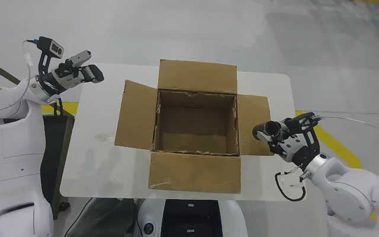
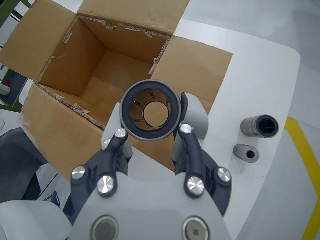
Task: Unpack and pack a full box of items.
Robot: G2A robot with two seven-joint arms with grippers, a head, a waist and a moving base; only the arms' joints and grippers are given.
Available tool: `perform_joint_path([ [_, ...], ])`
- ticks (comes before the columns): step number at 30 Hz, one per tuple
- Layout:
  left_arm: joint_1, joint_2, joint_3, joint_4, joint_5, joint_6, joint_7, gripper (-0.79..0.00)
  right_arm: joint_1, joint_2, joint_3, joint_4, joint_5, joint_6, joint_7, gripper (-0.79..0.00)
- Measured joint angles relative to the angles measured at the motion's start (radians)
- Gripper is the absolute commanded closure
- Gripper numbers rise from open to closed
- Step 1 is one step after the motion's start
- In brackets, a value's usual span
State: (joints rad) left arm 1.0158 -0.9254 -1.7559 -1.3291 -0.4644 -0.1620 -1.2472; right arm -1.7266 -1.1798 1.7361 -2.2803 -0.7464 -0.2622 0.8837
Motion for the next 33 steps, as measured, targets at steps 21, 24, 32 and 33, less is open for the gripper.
perform_joint_path([
  [21,0.0,0.0,0.0,0.0,0.0,0.0,0.0,-0.785,-0.289,-0.001,0.184,0.067,-0.11,-0.042,-0.27,0.0],
  [24,0.0,0.0,0.0,0.0,0.0,0.0,0.0,-0.785,-0.309,-0.002,0.169,0.095,-0.159,-0.046,-0.309,0.0],
  [32,0.0,0.0,0.0,0.0,0.0,0.0,0.0,-0.785,-0.275,-0.006,0.104,0.234,-0.227,-0.002,-0.404,0.0],
  [33,0.0,0.0,0.0,0.0,0.0,0.0,0.0,-0.785,-0.265,-0.006,0.096,0.249,-0.231,0.0,-0.403,0.0],
])
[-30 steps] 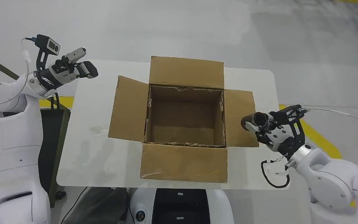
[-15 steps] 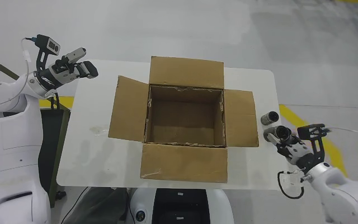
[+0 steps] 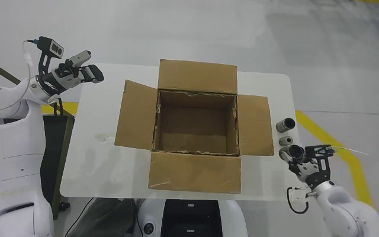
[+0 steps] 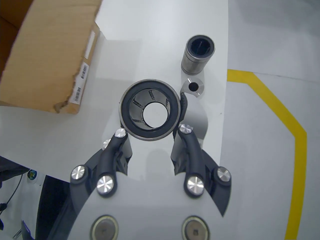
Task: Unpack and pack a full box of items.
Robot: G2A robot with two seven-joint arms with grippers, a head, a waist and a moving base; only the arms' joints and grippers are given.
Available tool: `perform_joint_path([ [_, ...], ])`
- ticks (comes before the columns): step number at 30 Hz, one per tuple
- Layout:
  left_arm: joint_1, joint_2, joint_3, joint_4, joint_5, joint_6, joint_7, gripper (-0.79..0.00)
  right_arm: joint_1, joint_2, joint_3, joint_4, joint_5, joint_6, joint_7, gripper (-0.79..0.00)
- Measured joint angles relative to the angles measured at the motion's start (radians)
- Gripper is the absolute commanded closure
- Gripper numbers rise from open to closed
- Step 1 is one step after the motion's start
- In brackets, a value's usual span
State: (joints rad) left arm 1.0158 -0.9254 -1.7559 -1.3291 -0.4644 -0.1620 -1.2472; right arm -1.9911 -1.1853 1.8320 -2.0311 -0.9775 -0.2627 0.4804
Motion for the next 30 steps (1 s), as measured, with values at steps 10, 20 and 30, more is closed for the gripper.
perform_joint_path([
  [10,0.0,0.0,0.0,0.0,0.0,0.0,0.0,-0.785,0.094,0.002,-0.063,0.13,-0.029,0.011,0.005,0.0],
  [20,0.0,0.0,0.0,0.0,0.0,0.0,0.0,-0.785,0.139,0.002,-0.09,0.232,-0.03,0.032,-0.024,0.0],
  [30,0.0,0.0,0.0,0.0,0.0,0.0,0.0,-0.785,0.148,0.001,-0.092,0.287,-0.015,0.049,-0.064,-0.111],
])
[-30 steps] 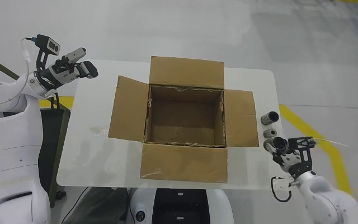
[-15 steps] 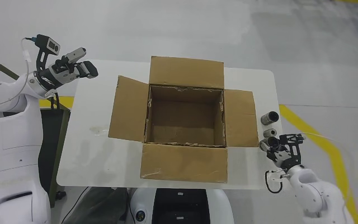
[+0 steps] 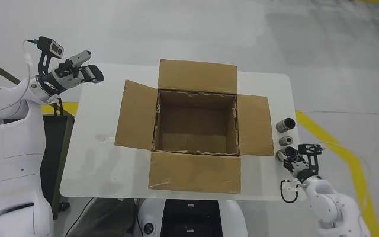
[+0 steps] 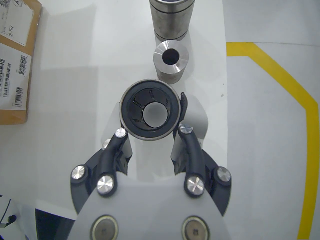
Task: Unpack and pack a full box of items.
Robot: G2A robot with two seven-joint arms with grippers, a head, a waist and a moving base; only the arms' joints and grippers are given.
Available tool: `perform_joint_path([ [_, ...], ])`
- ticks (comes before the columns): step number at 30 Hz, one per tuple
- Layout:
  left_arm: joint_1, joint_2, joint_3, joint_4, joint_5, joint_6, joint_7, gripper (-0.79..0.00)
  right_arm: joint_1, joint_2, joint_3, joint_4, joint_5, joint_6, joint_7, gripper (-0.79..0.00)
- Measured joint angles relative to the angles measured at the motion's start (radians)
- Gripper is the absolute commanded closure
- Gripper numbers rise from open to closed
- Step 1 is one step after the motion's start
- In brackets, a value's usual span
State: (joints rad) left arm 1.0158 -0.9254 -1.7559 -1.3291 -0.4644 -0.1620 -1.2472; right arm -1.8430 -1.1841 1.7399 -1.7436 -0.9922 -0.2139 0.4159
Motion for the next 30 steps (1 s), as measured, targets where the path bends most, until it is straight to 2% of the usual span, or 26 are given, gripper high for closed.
perform_joint_path([
  [3,0.0,0.0,0.0,0.0,0.0,0.0,0.0,-0.785,0.002,0.0,-0.003,0.009,-0.002,0.004,-0.004,-0.222],
  [6,0.0,0.0,0.0,0.0,0.0,0.0,0.0,-0.785,0.005,0.0,-0.009,0.016,-0.005,0.005,-0.006,-0.296],
  [7,0.0,0.0,0.0,0.0,0.0,0.0,0.0,-0.785,0.006,0.0,-0.011,0.017,-0.007,0.006,-0.007,-0.363],
  [9,0.0,0.0,0.0,0.0,0.0,0.0,0.0,-0.785,0.007,0.001,-0.014,0.02,-0.01,0.008,-0.006,-0.683],
  [10,0.0,0.0,0.0,0.0,0.0,0.0,0.0,-0.785,0.007,0.001,-0.015,0.021,-0.011,0.008,-0.005,-0.785],
  [16,0.0,0.0,0.0,0.0,0.0,0.0,0.0,-0.785,-0.007,0.002,-0.001,0.005,-0.003,0.014,-0.012,-0.785],
  [26,0.0,0.0,0.0,0.0,0.0,0.0,0.0,-0.785,-0.144,0.004,0.109,-0.153,0.031,0.018,-0.064,-0.785],
  [30,0.0,0.0,0.0,0.0,0.0,0.0,0.0,-0.785,-0.154,0.004,0.115,-0.17,0.032,0.01,-0.056,-0.785],
])
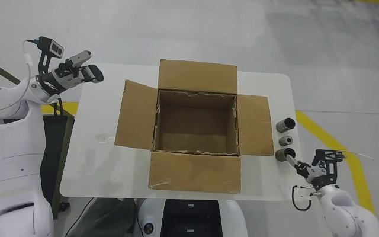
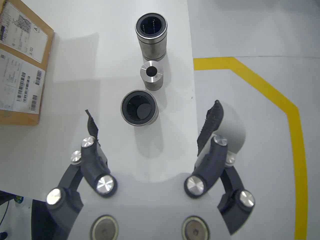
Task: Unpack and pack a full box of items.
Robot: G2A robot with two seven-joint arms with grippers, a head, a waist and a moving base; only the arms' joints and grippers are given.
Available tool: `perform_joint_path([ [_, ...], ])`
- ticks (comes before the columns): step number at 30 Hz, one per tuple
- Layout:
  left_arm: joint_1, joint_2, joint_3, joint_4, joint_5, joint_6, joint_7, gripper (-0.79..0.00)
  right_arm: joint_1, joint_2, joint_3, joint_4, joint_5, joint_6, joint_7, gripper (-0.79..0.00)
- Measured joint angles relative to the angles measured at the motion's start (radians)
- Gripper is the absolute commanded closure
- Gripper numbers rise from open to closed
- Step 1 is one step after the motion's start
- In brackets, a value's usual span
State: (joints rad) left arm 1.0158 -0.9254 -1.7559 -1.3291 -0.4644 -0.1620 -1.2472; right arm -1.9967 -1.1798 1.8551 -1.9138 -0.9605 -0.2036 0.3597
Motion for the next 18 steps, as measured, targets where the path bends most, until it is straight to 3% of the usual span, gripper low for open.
perform_joint_path([
  [18,0.0,0.0,0.0,0.0,0.0,0.0,0.0,-0.785,0.134,0.002,-0.102,0.141,-0.046,-0.005,0.064,-0.785],
])
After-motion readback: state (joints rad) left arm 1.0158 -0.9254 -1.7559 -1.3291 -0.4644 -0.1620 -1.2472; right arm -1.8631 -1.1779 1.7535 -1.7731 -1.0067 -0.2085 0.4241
